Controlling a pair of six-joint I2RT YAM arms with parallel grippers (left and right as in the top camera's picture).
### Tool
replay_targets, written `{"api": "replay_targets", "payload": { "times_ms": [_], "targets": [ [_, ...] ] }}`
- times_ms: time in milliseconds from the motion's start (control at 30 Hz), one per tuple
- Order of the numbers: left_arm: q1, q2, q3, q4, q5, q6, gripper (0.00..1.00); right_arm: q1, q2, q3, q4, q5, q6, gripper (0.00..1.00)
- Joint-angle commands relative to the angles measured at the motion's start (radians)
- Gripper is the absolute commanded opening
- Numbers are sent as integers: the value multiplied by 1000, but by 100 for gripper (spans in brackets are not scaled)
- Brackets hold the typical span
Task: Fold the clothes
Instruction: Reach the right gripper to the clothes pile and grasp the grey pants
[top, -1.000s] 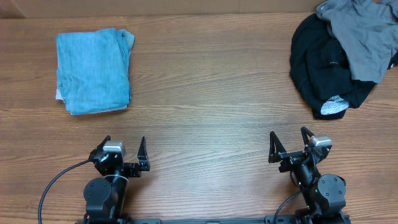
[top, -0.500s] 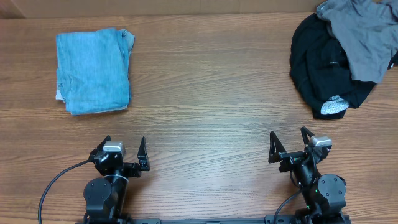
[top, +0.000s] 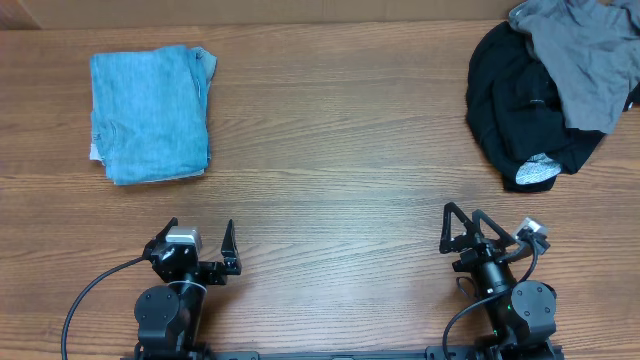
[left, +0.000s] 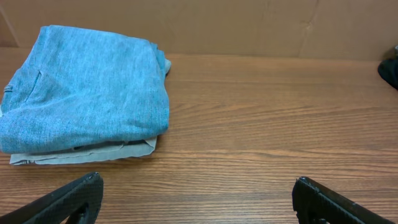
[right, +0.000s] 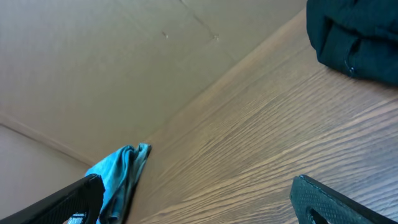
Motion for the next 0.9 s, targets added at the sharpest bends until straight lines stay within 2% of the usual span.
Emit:
{"api": "replay_targets", "payload": {
  "times_ms": [0, 133, 300, 433, 500, 600, 867],
  "targets": [
    [11, -11, -6, 2, -9, 2, 100, -7, 18, 19, 25, 3, -15, 100],
    [11, -11, -6, 2, -9, 2, 100, -8, 133, 131, 26, 11, -114, 100],
    [11, -11, -6, 2, -9, 2, 100, -8, 372, 343, 18, 50, -221, 100],
    [11, -11, -6, 2, -9, 1, 100, -8, 679, 610, -27, 55, -352, 100],
    [11, -11, -6, 2, -9, 2, 100, -8, 769, 697, -63, 55, -403, 100],
    [11, -11, -6, 2, -9, 2, 100, -23, 978, 911, -168, 55, -499, 100],
    [11, -11, -6, 2, -9, 1, 100, -197, 1305, 1262, -338, 55, -505, 100]
  ]
}}
